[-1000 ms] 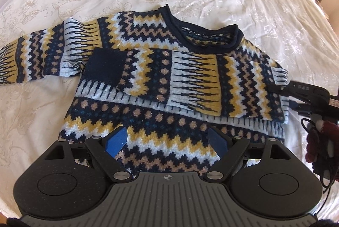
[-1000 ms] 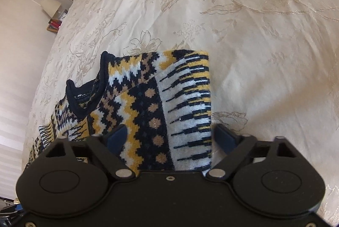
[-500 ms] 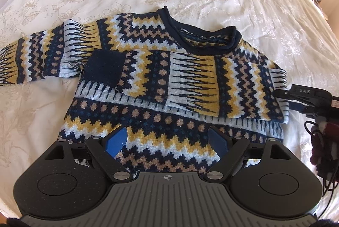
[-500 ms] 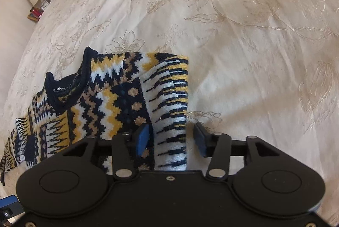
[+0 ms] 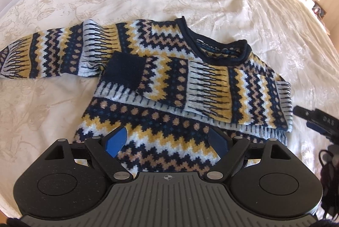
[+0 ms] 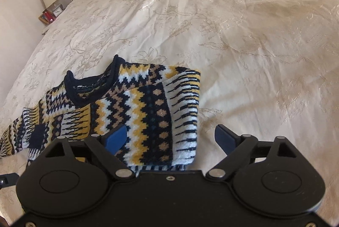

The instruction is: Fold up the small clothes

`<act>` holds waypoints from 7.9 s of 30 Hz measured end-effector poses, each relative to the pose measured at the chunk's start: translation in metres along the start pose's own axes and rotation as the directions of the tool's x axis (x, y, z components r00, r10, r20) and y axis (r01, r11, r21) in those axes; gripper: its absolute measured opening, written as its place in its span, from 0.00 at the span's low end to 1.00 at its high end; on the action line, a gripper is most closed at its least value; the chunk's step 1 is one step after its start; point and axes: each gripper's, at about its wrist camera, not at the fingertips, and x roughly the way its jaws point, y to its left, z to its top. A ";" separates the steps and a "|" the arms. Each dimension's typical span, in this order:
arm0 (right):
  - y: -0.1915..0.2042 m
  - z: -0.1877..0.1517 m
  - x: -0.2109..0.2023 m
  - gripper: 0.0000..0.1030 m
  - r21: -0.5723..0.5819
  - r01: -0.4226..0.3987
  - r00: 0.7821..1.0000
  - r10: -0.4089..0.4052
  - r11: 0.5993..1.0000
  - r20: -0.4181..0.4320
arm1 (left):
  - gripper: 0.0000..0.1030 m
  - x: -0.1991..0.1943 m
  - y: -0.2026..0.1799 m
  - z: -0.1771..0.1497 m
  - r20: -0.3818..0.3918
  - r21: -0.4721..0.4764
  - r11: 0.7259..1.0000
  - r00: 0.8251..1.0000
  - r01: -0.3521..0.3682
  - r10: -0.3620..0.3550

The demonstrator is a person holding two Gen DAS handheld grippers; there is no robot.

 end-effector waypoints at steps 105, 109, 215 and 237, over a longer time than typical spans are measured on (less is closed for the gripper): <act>0.042 -0.058 -0.029 0.91 0.000 -0.148 0.986 0.147 0.989 -0.074 | 0.10 0.065 -0.115 0.061 0.028 0.384 0.912 0.986 0.143 -0.166; 0.041 -0.059 -0.031 0.91 -0.001 -0.154 0.986 0.153 0.988 -0.073 | 0.27 0.064 -0.125 0.056 0.020 0.404 0.902 0.984 0.153 -0.176; 0.011 -0.007 0.052 0.71 0.134 0.063 0.995 -0.053 0.989 -0.080 | 0.79 0.094 0.049 0.074 -0.076 0.196 0.975 0.993 0.100 -0.086; 0.011 -0.008 0.030 0.75 0.053 0.104 0.994 -0.102 0.993 -0.043 | 0.81 0.071 0.007 0.058 -0.028 0.260 0.959 0.993 0.115 -0.111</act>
